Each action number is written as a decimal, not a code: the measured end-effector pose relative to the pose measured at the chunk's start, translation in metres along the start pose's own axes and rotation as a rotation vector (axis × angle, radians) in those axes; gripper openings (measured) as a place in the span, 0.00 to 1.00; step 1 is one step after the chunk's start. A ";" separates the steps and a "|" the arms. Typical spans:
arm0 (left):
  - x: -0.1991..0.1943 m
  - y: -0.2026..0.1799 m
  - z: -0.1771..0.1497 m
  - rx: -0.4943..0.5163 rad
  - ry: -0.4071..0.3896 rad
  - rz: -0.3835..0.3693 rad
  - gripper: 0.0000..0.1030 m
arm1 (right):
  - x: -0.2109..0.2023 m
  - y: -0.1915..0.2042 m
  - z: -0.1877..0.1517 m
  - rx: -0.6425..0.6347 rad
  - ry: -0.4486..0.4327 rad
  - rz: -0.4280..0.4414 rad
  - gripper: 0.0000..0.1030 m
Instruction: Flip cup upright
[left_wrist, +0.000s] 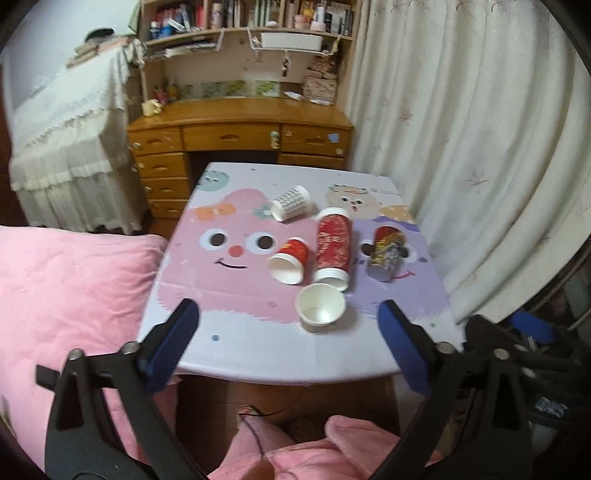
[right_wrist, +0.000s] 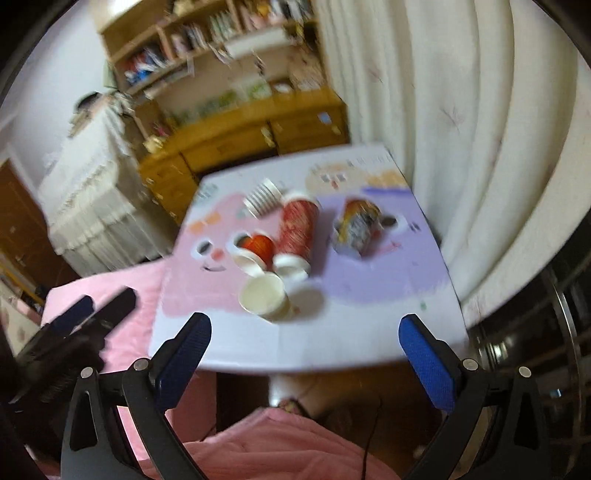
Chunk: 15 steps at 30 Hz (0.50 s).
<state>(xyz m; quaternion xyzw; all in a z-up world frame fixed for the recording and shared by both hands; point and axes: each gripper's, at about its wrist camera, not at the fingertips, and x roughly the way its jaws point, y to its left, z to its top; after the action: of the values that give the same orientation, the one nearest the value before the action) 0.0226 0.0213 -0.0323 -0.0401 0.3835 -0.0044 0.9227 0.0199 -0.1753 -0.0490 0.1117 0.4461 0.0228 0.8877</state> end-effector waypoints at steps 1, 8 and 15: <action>-0.003 0.000 -0.001 -0.007 -0.015 0.012 0.99 | -0.005 0.002 -0.001 -0.015 -0.016 0.004 1.00; -0.006 0.000 -0.012 -0.029 -0.013 0.036 0.99 | -0.023 0.004 -0.014 -0.028 -0.088 0.000 1.00; -0.009 0.005 -0.014 -0.067 -0.022 0.036 0.99 | -0.025 0.007 -0.019 -0.065 -0.119 0.009 1.00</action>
<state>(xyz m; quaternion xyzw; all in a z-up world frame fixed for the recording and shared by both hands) 0.0062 0.0254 -0.0361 -0.0642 0.3740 0.0257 0.9248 -0.0102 -0.1688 -0.0386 0.0858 0.3912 0.0345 0.9157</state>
